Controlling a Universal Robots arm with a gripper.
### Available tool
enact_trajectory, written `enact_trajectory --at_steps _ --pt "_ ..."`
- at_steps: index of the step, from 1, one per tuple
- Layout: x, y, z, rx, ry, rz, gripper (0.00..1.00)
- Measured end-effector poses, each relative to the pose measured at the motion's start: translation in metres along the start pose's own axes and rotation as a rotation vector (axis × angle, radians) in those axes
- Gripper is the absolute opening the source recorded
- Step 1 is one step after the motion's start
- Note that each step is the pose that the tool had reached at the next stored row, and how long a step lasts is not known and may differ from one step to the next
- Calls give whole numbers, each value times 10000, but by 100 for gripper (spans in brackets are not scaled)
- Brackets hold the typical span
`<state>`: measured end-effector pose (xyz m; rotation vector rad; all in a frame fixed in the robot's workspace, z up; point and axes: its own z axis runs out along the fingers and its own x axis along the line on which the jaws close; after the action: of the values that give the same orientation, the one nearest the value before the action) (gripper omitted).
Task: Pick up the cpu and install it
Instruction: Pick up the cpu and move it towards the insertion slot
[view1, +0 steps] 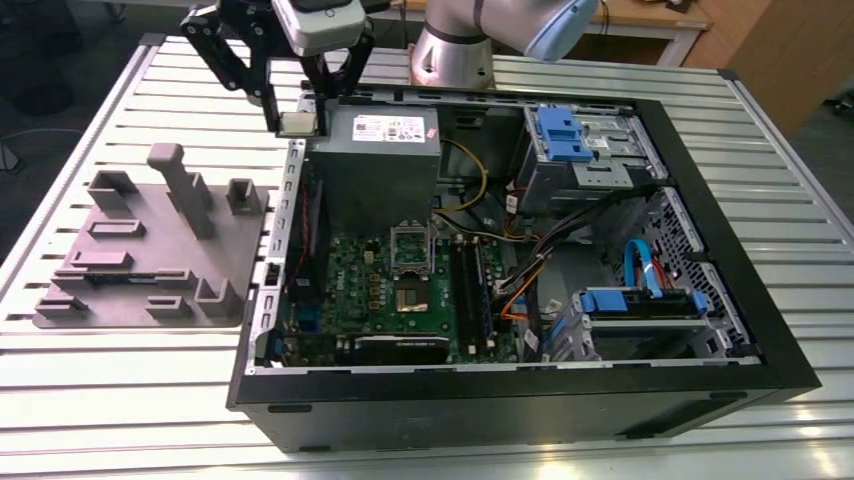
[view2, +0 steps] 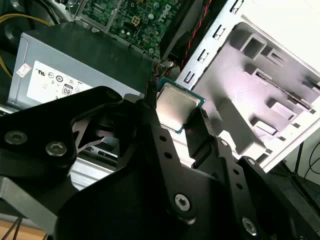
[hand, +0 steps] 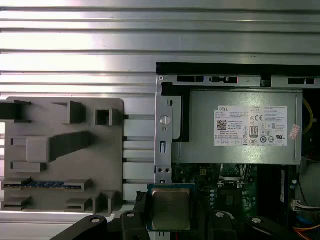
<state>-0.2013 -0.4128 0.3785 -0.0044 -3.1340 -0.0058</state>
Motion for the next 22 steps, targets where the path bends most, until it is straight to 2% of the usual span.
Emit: enact_trajectory --at_steps 1,3,4,22 --pt "-39 0 -1 1 0 0 47" --pt "-54 0 -1 1 0 0 47" --pt "-223 1 -2 1 1 0 47" --pt "-266 1 -2 -2 0 -2 47"
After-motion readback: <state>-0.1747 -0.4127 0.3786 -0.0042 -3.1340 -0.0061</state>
